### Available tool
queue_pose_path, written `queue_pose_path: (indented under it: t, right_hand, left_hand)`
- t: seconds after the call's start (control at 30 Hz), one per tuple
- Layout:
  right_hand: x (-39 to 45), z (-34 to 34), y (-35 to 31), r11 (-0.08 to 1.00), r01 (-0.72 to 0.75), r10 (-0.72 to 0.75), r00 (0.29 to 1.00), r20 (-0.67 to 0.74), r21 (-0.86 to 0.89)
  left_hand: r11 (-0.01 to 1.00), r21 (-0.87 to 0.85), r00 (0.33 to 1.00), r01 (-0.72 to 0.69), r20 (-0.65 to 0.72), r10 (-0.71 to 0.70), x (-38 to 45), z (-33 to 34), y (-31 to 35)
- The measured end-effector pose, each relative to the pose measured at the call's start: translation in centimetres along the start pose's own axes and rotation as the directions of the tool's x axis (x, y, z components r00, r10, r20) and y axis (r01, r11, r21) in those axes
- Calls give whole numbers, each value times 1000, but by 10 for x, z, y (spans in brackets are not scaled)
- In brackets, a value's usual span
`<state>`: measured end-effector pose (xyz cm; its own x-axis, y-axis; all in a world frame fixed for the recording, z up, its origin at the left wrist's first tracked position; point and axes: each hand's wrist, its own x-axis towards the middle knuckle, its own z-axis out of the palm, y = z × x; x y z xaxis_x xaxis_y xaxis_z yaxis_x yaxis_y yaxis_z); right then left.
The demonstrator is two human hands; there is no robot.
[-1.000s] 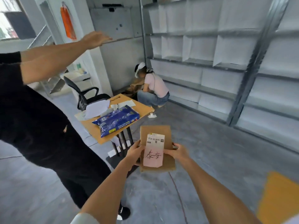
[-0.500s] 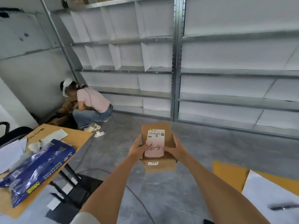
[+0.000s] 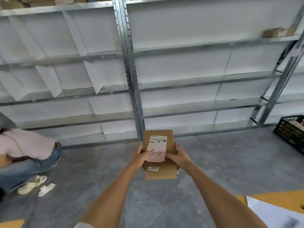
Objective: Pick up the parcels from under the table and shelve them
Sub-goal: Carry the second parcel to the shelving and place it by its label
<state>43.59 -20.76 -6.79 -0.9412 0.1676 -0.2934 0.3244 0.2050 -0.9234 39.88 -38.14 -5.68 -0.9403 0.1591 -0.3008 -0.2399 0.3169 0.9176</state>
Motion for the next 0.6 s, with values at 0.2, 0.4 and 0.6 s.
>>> queue_pose_path:
  t: [0.2,0.4,0.6]
  right_hand:
    - [38,-16,-7,999,-48,47,996,-74,0]
    - [92,-32,-19,999,-48,48,993,-110,9]
    - [175,-58,-40,997,-58,65,987,-149,47]
  left_hand:
    - [995,81,997,-58,64,53,46,13,17]
    - [990,111,992,-85,98,74,108,17,39]
    - [985,145,989,-91,125,73,199,28,73]
